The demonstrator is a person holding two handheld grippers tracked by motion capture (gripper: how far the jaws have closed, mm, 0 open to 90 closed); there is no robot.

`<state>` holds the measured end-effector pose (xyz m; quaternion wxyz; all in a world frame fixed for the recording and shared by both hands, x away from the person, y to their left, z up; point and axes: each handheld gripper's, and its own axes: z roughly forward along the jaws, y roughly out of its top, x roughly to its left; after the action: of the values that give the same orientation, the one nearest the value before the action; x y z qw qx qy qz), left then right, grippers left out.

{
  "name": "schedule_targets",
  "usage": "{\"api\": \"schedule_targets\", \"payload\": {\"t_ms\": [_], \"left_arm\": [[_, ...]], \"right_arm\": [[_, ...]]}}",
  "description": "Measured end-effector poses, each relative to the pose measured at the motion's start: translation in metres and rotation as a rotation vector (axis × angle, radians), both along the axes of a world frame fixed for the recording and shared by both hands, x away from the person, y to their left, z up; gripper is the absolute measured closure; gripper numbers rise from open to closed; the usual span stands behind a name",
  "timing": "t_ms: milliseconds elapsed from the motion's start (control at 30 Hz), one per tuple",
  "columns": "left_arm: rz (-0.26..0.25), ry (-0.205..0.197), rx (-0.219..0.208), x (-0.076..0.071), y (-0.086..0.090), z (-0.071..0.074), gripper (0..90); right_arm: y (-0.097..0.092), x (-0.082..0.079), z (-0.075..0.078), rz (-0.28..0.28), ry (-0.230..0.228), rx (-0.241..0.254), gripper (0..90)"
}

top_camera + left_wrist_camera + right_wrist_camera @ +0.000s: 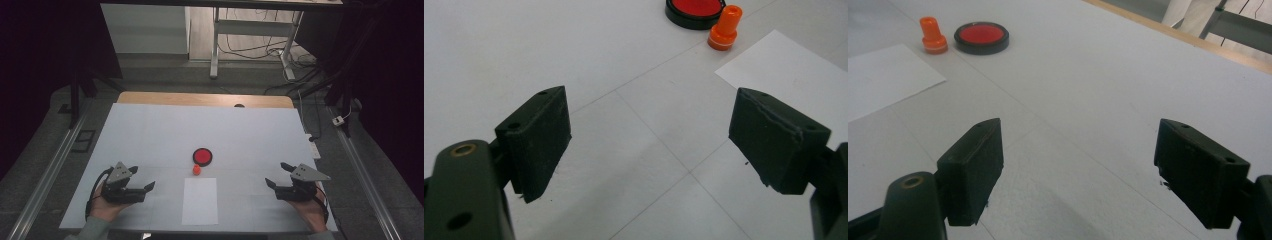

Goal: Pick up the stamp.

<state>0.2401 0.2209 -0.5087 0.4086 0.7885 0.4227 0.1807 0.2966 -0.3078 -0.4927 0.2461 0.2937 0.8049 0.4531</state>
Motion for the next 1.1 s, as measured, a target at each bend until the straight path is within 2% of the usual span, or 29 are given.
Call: {"api": "schedule_targets", "payload": {"t_ms": [367,467,600,1100], "left_arm": [[-0.007,-0.009,-0.010,0.0015,0.0006,0.0001,16.0],[-0.011,-0.017,-0.010,0.0006,-0.0008,0.0011,16.0],[-0.010,-0.006,-0.006,0.0003,-0.0003,-0.0004,16.0],[-0.008,-0.004,-0.007,0.0041,-0.0025,0.0011,16.4]], "right_arm": [[-0.0001,0.0020,-0.0040,0.030,0.023,-0.002,22.5],[-0.0004,-0.0008,-0.0020,0.026,0.018,0.005,23.5],[-0.0011,-0.0002,-0.0020,0.021,0.021,0.023,23.8],[-0.0042,0.0011,-0.0055,0.018,0.029,0.025,27.7]]}}
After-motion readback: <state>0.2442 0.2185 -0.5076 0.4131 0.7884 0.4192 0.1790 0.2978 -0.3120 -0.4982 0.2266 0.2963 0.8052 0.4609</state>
